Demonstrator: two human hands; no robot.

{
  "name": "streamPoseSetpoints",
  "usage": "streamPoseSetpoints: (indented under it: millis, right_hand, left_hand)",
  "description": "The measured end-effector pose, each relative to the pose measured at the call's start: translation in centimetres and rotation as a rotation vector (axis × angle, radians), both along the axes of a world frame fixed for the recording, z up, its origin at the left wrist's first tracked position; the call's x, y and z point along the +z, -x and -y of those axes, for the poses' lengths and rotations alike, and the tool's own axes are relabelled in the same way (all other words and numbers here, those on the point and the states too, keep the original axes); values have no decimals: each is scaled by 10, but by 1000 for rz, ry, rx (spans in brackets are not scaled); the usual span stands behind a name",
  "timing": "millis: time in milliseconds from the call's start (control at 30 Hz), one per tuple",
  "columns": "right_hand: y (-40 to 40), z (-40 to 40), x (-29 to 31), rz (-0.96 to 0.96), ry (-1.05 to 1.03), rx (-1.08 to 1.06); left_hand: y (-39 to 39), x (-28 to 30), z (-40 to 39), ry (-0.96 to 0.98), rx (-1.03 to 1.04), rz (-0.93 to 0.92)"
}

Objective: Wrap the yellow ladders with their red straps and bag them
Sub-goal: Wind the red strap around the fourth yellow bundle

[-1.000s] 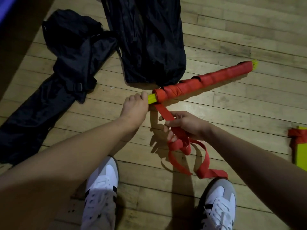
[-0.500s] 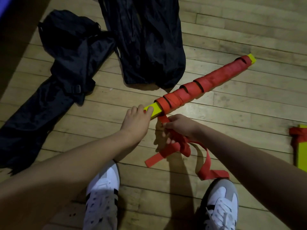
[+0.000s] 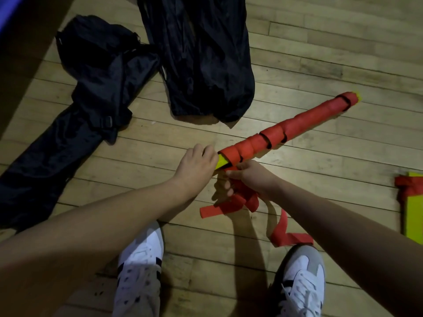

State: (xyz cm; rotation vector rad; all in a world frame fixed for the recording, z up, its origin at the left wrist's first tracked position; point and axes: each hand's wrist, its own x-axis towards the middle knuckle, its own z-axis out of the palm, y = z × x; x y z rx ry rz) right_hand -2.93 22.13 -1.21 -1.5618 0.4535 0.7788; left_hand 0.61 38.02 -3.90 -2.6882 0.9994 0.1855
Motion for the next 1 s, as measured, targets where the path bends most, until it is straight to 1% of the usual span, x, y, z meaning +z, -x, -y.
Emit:
streamPoseSetpoints:
  millis: [33, 100, 167, 233, 333, 467, 567, 633, 700, 800, 867, 900, 933, 1000]
  right_hand:
    - [1, 2, 1, -3, -5, -8]
    - [5, 3, 2, -1, -8, -16]
    - [7, 4, 2, 5, -7, -27]
    - [6, 4, 2, 3, -27, -50]
    - [-1, 4, 4, -20, -101, -69]
    - [-12, 7, 13, -82, -182, 57]
    - [-15, 11, 17, -88, -202, 76]
    - [-17, 12, 15, -73, -171, 45]
    - [-20, 14, 11, -50, -107, 27]
    - [-25, 16, 9, -49, -47, 14]
    - [-27, 14, 8, -52, -22, -2]
    - [-27, 13, 8, -49, -5, -4]
    - [-27, 12, 7, -46, 4, -6]
    - [-27, 11, 6, -38, 9, -6]
  left_hand:
    - [3, -2, -2, 10, -36, 29]
    - [9, -6, -2, 46, -63, 5]
    - [12, -4, 3, 115, -8, -83]
    - [11, 0, 8, 155, 98, -99]
    - [-1, 7, 10, 140, 230, -112]
    - [-26, 10, 12, 89, 290, -130]
    - [-44, 11, 14, 79, 325, -120]
    - [-56, 14, 15, 74, 296, -51]
    - [-64, 13, 14, 48, 220, 4]
    - [-56, 2, 6, -8, 92, 73]
    - [-43, -10, -1, 3, -6, 121]
    - [-35, -14, -4, 18, -32, 114]
    - [-27, -16, -5, 21, -27, 68]
    - [-15, -13, -1, 26, 46, -59]
